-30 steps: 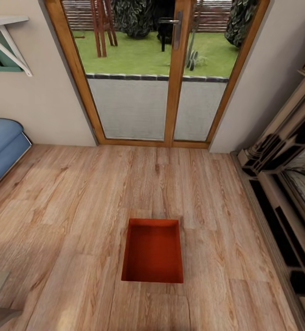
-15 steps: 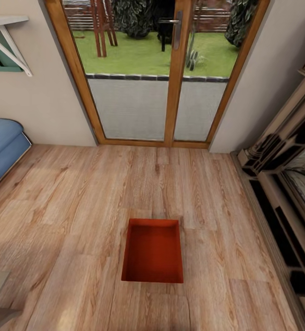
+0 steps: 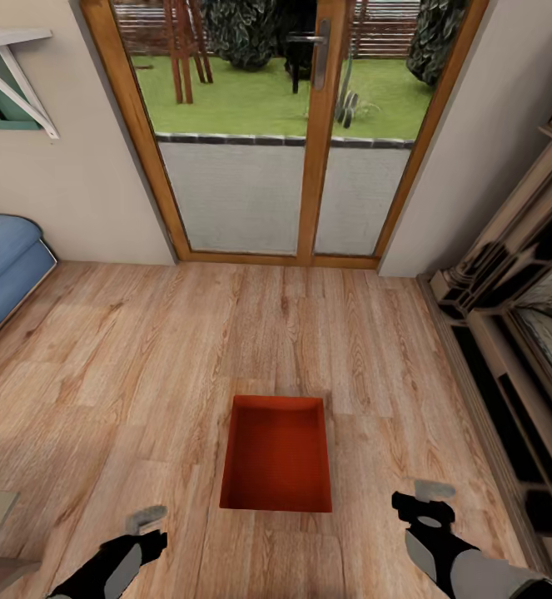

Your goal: Move the two storage containers from the living room to the garage. In the garage, place one container on the floor and stack the other container on top of it (either order is fine).

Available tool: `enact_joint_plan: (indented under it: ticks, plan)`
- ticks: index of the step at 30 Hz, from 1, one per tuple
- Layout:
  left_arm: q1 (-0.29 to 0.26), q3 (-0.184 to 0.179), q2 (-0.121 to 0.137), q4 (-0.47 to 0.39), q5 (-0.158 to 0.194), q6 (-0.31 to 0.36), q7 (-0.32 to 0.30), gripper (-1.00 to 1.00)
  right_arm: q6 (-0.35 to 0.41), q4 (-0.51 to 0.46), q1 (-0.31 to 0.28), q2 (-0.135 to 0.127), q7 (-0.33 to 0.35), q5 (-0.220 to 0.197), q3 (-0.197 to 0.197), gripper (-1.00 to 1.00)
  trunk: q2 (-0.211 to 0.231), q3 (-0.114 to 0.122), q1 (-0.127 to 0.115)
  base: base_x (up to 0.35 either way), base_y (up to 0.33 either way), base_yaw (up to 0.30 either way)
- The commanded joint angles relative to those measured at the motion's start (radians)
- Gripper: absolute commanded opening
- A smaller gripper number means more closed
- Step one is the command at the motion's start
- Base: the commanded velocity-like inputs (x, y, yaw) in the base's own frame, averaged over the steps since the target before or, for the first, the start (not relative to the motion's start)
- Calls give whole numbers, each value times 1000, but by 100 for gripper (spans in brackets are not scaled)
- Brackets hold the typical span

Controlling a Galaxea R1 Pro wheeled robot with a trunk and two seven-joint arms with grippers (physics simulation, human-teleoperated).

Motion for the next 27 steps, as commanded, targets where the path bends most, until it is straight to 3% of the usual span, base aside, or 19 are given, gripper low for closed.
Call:
enact_joint_plan:
  ticks: [1, 3, 4, 7, 8, 9, 11, 17, 27]
  plan:
    - [-20, -9, -30, 1, -4, -8, 8, 100, -4, -3, -3, 27, 0, -8, 10, 100, -1, -1, 0, 0, 0, 0]
    - [-38, -9, -60, 4, -22, -24, 9, 100, -5, -4, -5, 55, 3, -7, 12, 100, -1, -1, 0, 0, 0, 0]
    - [-53, -10, -92, 5, -48, -41, 8, 100, -6, -5, -6, 81, 5, -3, 13, 100, -1, -1, 0, 0, 0, 0]
    - [-69, -11, -140, 6, -98, -64, 9, 100, -11, -6, -7, 118, 8, 9, 15, 100, -1, -1, 0, 0, 0, 0]
    - [-77, -11, -185, 1, -166, -77, 9, 100, -20, -6, -8, 151, 10, 36, 16, 100, -1, -1, 0, 0, 0, 0]
    - [-81, -10, -214, -6, -228, -84, 9, 100, -29, -6, -8, 171, 20, 70, 17, 100, -1, -1, 0, 0, 0, 0]
    - [-84, -10, -229, -15, -273, -89, 9, 100, -33, -7, -8, 182, 34, 106, 18, 100, -1, -1, 0, 0, 0, 0]
    - [-86, -4, -235, -56, -317, -92, 10, 100, -51, -6, -8, 190, 51, 165, 10, 100, -1, -1, 0, 0, 0, 0]
    - [-86, 1, -228, -70, -323, -93, 27, 100, -116, 12, -5, 198, 68, 161, 8, 100, -1, -1, 0, 0, 0, 0]
